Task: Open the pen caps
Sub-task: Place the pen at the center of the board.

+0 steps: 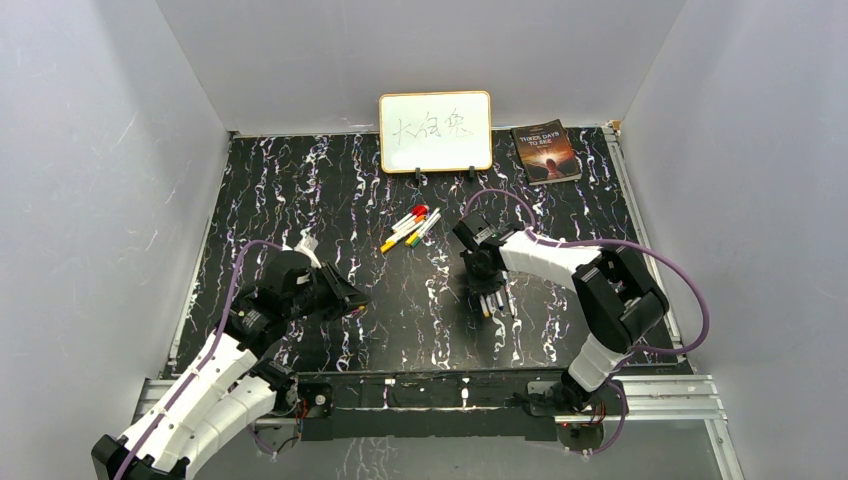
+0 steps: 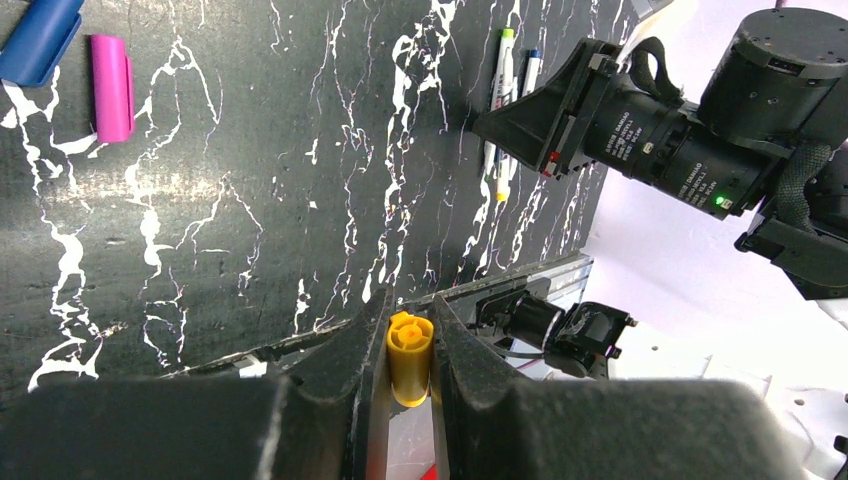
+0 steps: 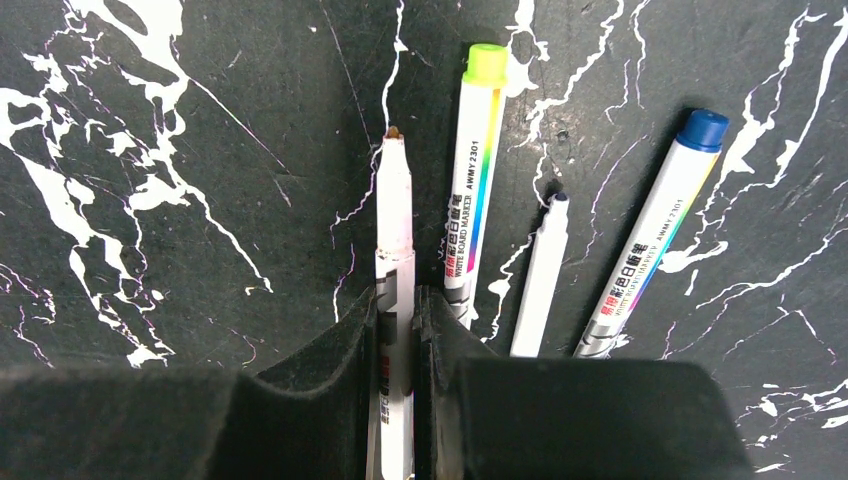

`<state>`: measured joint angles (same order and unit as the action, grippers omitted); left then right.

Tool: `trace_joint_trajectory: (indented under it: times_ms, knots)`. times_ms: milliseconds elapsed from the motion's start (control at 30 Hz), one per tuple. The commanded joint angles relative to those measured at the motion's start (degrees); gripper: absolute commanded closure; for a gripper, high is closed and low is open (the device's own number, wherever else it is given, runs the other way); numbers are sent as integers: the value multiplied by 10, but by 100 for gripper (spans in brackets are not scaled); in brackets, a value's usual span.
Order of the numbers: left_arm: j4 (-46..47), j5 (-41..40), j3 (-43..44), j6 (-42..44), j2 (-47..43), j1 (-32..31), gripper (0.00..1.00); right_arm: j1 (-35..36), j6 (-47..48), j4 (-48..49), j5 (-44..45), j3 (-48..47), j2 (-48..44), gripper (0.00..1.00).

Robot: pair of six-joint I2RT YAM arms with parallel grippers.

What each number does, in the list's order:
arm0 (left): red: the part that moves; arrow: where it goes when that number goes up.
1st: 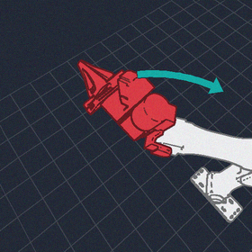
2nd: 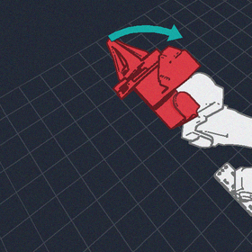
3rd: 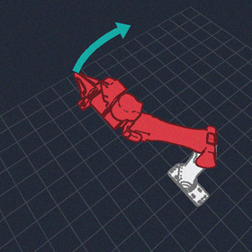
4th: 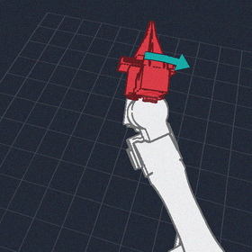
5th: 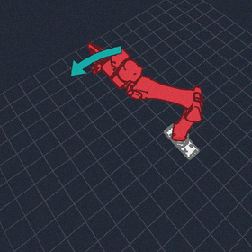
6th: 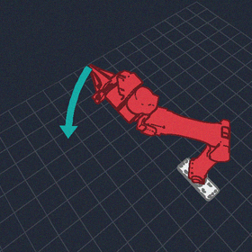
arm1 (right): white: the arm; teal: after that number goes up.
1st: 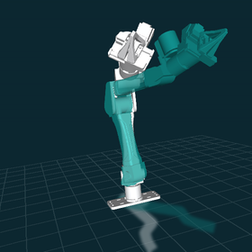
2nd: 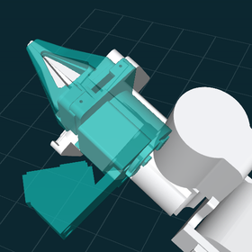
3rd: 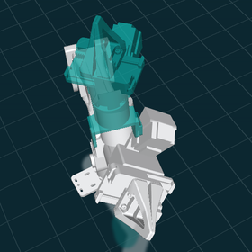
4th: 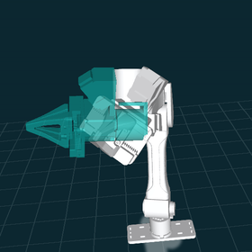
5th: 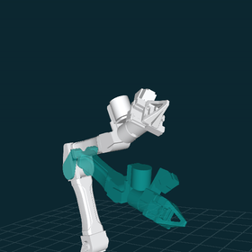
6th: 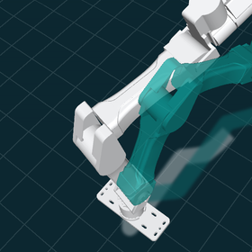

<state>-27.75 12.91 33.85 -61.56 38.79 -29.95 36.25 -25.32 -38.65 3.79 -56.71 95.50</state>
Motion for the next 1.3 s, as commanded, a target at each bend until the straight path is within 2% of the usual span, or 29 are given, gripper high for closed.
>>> trace_joint_trajectory:
  times_ms: [0, 167, 300, 467, 633, 900, 1000, 1167, 1267]
  knots:
    - [-17, 9, 8, 5, -2, 2, 100, -2, 4, 35, -5, 18, 5, 100]
    - [-16, 10, 8, 5, 0, 2, 100, -1, 2, 33, -6, 17, 5, 100]
    - [-11, 12, 10, 6, 7, 2, 100, -1, 1, 29, -11, 16, 2, 87]
    - [-4, 12, 8, 10, 18, 2, 100, -1, 0, 25, -11, 17, -1, 75]
    - [1, 8, 8, 21, 40, 2, 100, -2, -1, 24, -13, 19, -7, 74]
    - [-23, -46, 45, 107, 137, 2, 100, -1, -2, 13, -13, 12, -19, 73]
    - [-37, -74, 63, 139, 179, 2, 100, -2, -2, 1, -12, 2, -29, 65]
    - [-43, -101, 88, 178, 239, 2, 100, -1, -2, -21, -9, -21, -42, 59]
    - [-41, -112, 98, 195, 267, 2, 100, -1, -2, -33, -9, -35, -53, 50]
